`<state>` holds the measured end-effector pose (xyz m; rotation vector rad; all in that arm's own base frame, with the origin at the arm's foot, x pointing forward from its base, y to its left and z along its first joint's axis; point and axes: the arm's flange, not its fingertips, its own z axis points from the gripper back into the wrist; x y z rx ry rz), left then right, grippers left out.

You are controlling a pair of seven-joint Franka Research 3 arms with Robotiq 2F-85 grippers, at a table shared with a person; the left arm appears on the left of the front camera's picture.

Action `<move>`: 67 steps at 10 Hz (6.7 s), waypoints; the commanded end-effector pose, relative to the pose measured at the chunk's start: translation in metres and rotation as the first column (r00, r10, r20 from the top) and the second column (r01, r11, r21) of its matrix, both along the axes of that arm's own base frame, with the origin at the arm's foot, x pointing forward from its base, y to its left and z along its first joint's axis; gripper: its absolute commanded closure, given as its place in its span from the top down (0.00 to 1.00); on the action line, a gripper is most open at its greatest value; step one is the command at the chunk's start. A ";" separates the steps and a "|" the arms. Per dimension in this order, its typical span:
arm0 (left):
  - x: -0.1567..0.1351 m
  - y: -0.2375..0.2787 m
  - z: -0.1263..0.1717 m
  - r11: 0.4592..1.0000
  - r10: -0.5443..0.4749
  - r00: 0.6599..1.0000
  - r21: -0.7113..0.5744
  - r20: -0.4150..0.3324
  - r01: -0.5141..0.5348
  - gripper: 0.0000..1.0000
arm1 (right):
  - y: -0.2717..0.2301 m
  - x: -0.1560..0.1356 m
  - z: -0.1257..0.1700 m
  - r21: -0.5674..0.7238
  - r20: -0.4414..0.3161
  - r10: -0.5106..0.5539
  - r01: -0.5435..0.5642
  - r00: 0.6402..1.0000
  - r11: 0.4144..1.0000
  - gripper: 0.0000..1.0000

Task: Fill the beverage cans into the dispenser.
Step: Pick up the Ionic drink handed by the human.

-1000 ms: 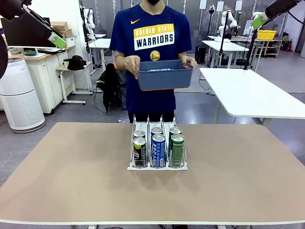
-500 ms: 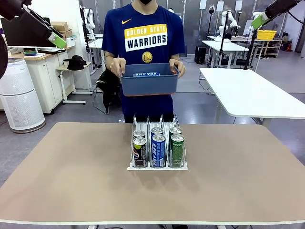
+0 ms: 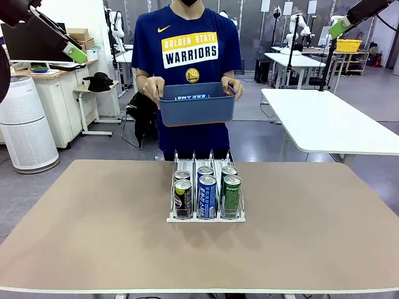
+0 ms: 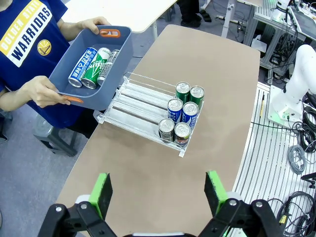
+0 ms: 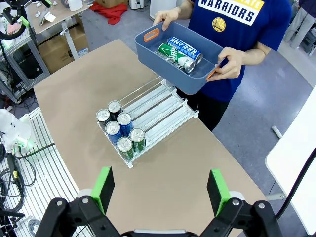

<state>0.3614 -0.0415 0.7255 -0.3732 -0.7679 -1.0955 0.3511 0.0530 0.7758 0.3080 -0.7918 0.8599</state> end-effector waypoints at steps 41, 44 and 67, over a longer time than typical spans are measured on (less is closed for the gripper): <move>-0.001 0.001 0.000 1.000 0.005 1.000 -0.008 -0.011 -0.006 1.00 | 0.000 -0.001 0.000 0.000 0.000 0.001 -0.001 1.000 1.000 1.00; -0.001 0.001 0.000 1.000 0.005 1.000 -0.008 -0.011 -0.006 1.00 | 0.000 -0.001 0.000 0.000 0.000 0.001 -0.001 1.000 1.000 1.00; 0.121 0.011 -0.063 0.993 -0.076 0.980 0.104 0.186 0.058 1.00 | 0.000 -0.001 0.000 0.000 0.000 0.001 -0.001 1.000 1.000 1.00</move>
